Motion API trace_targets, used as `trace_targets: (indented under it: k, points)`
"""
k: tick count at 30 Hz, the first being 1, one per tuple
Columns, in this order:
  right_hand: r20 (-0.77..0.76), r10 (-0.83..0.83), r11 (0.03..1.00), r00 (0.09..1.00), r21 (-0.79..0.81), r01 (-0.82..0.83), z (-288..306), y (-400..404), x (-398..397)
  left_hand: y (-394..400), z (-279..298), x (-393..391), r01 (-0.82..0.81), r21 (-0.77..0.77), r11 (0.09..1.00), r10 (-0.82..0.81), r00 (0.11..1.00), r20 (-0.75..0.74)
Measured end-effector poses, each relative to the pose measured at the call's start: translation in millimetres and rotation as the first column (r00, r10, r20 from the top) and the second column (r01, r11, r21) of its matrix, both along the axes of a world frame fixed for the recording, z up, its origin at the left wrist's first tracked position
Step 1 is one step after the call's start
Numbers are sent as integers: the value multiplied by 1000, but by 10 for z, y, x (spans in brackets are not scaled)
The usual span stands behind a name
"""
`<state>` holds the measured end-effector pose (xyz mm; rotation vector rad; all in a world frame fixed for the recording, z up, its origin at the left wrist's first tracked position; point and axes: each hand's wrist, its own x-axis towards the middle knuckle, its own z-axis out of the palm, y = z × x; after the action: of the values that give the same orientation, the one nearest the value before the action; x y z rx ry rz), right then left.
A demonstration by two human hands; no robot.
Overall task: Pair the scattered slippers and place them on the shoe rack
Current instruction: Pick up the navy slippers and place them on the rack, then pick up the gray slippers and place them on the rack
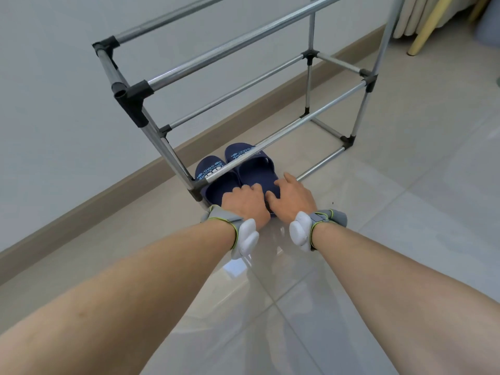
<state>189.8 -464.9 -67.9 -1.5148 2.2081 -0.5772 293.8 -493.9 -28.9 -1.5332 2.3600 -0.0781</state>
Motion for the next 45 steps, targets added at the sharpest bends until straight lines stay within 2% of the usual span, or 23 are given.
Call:
trace_targets:
  k: [3, 7, 15, 21, 23, 25, 28, 33, 38, 45]
  points:
    - [39, -76, 997, 996, 5, 76, 191, 200, -153, 151, 189, -69, 58, -31, 998, -61, 994, -88]
    - [39, -147, 989, 988, 17, 146, 377, 441, -333, 286, 338, -210, 90, -49, 995, -94, 992, -89]
    - [-34, -356, 931, 934, 72, 358, 630, 1685, -1026, 1030, 384, -1118, 328, -42, 944, -330, 934, -136]
    - [-94, -571, 812, 816, 87, 578, 667, 2916, -1561, 2079, 426, -2058, 592, 53, 804, -578, 800, -161]
    - [-105, -615, 777, 782, 87, 623, 673, 3157, -1653, 2279, 421, -2192, 630, 86, 772, -610, 772, -178]
    - [-136, -704, 691, 697, 98, 717, 660, 3766, -1831, 2811, 378, -2496, 719, 161, 676, -691, 695, -200]
    - [-156, -754, 629, 638, 108, 770, 614, 4162, -1948, 3147, 337, -2637, 747, 216, 628, -723, 663, -193]
    - [-162, -824, 524, 543, 146, 839, 519, 4812, -2048, 3631, 208, -2847, 828, 188, 528, -792, 560, -242]
    - [-204, -845, 482, 494, 108, 869, 483, 5232, -2194, 3946, 85, -3043, 872, 110, 477, -794, 481, -373]
    - [-231, -870, 438, 436, 46, 898, 535, 5555, -2655, 4228, 123, -3555, 911, 59, 409, -813, 393, -430]
